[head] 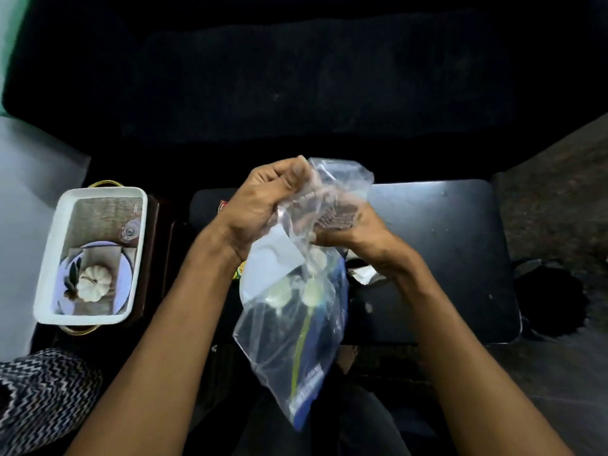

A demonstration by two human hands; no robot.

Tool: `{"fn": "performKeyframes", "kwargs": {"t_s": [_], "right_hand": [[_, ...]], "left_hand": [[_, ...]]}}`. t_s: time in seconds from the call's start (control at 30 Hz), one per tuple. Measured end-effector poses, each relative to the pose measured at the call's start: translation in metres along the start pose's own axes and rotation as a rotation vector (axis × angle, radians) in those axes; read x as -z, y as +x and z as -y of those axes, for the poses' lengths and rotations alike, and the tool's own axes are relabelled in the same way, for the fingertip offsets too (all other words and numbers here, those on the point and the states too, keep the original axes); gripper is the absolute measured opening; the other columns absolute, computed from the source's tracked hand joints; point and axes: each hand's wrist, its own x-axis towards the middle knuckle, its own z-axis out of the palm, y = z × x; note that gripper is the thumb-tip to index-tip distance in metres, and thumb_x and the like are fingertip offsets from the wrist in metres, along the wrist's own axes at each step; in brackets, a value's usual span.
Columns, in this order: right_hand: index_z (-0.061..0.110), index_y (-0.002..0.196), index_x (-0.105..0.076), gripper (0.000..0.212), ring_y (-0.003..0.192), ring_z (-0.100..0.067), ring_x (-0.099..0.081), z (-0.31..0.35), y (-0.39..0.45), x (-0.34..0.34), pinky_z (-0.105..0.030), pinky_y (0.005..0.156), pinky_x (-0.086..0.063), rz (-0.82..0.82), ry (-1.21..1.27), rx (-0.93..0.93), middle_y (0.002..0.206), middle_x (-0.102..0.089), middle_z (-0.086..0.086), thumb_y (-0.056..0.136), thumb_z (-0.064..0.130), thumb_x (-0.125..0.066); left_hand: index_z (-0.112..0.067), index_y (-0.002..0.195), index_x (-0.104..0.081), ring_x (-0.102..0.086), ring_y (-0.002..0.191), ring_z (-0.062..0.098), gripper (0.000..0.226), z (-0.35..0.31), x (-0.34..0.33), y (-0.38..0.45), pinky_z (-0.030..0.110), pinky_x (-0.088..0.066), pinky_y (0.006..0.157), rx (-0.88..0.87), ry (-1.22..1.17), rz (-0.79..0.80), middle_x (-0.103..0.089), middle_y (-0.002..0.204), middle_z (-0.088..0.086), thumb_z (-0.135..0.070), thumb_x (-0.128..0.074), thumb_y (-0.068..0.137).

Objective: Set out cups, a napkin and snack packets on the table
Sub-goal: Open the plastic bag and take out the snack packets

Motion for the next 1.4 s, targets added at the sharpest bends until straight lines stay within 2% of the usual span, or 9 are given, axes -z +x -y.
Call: {"fn": "performKeyframes", "kwargs": {"t_s": [0.17,0.3,0.47,0.63,0.8,0.93,1.1,1.23,1.4], "right_hand": [[0.014,0.079,-0.072,0.016,0.051,-0.002,-0.060,0.000,-0.014,0.023,-0.017,0.050,-0.048,-0.497,-0.029,0.009,0.060,-0.069,0.007,0.076,0.002,-0.083],[0.017,0.081,-0.070,0.011,0.056,-0.006,-0.061,0.000,-0.032,0.050,-0.026,0.054,-0.052,-0.863,-0.176,-0.031,0.067,-0.070,0.004,0.079,0.011,-0.079],[0.022,0.084,-0.064,0.016,0.056,0.002,-0.058,-0.003,-0.048,0.072,-0.018,0.054,-0.042,-1.079,-0.705,-0.077,0.059,-0.063,0.015,0.076,0.034,-0.072],[0.016,0.087,-0.073,0.027,0.062,-0.012,-0.069,-0.012,-0.080,0.112,-0.027,0.059,-0.054,-1.122,-0.227,-0.153,0.070,-0.073,0.004,0.071,0.034,-0.083],[0.011,0.109,-0.060,0.035,0.049,-0.012,-0.064,-0.022,-0.130,0.167,-0.019,0.041,-0.042,-1.125,0.303,-0.248,0.073,-0.071,-0.009,0.082,0.020,-0.080],[0.021,0.123,-0.053,0.049,0.054,-0.010,-0.066,-0.031,-0.164,0.201,-0.020,0.043,-0.046,-1.075,0.171,-0.173,0.079,-0.075,-0.001,0.083,0.015,-0.079],[0.042,0.133,-0.055,0.094,0.101,-0.013,-0.063,-0.038,-0.202,0.259,-0.024,0.084,-0.052,-0.679,-0.281,-0.343,0.116,-0.061,-0.002,0.049,0.036,-0.097],[0.030,0.109,-0.074,0.054,0.098,-0.020,-0.065,-0.058,-0.224,0.305,-0.023,0.083,-0.046,-0.716,-0.701,-0.557,0.106,-0.067,-0.004,0.060,0.035,-0.094],[0.026,0.062,-0.063,0.024,0.085,-0.016,-0.056,-0.091,-0.257,0.356,-0.024,0.076,-0.039,-0.989,-0.581,-0.437,0.094,-0.057,-0.004,0.073,0.033,-0.084]], "left_hand": [[-0.005,0.124,-0.062,-0.055,0.113,0.041,0.053,0.018,0.023,0.014,0.053,-0.043,0.105,0.133,-0.145,-0.174,-0.060,0.117,0.021,-0.049,-0.055,0.096],[-0.021,0.142,-0.048,-0.069,0.103,0.020,0.066,0.042,0.028,0.015,0.048,-0.051,0.092,0.208,0.035,-0.279,-0.072,0.117,-0.004,-0.049,-0.063,0.085],[-0.009,0.140,-0.047,-0.063,0.114,0.045,0.080,0.060,-0.002,0.020,0.060,-0.055,0.088,0.427,-0.102,-0.132,-0.062,0.130,0.025,-0.054,-0.069,0.078],[-0.006,0.129,-0.048,-0.069,0.056,0.020,0.061,0.083,-0.042,0.046,0.028,-0.057,0.048,0.360,0.102,-0.341,-0.075,0.084,0.014,0.011,-0.074,0.077],[-0.027,0.125,-0.048,-0.065,0.057,0.021,0.051,0.104,-0.072,0.076,0.030,-0.055,0.054,0.106,0.305,-0.375,-0.073,0.083,0.013,0.004,-0.066,0.089],[-0.039,0.125,-0.053,-0.067,0.084,0.017,0.057,0.125,-0.118,0.097,0.033,-0.057,0.070,0.007,0.473,-0.184,-0.069,0.109,0.005,0.000,-0.066,0.086],[-0.033,0.128,-0.051,-0.050,0.102,-0.012,0.077,0.157,-0.179,0.124,0.006,-0.050,0.072,0.007,0.886,0.005,-0.045,0.116,-0.009,0.012,-0.074,0.070],[-0.016,0.106,-0.068,-0.052,0.091,0.009,0.036,0.189,-0.235,0.149,0.009,-0.043,0.081,-0.083,1.138,-0.025,-0.044,0.100,0.000,-0.002,-0.079,0.074],[-0.013,0.085,-0.065,-0.048,0.098,0.022,0.021,0.237,-0.296,0.178,0.033,-0.043,0.086,-0.096,1.331,-0.101,-0.046,0.100,0.002,-0.032,-0.073,0.085]]}}
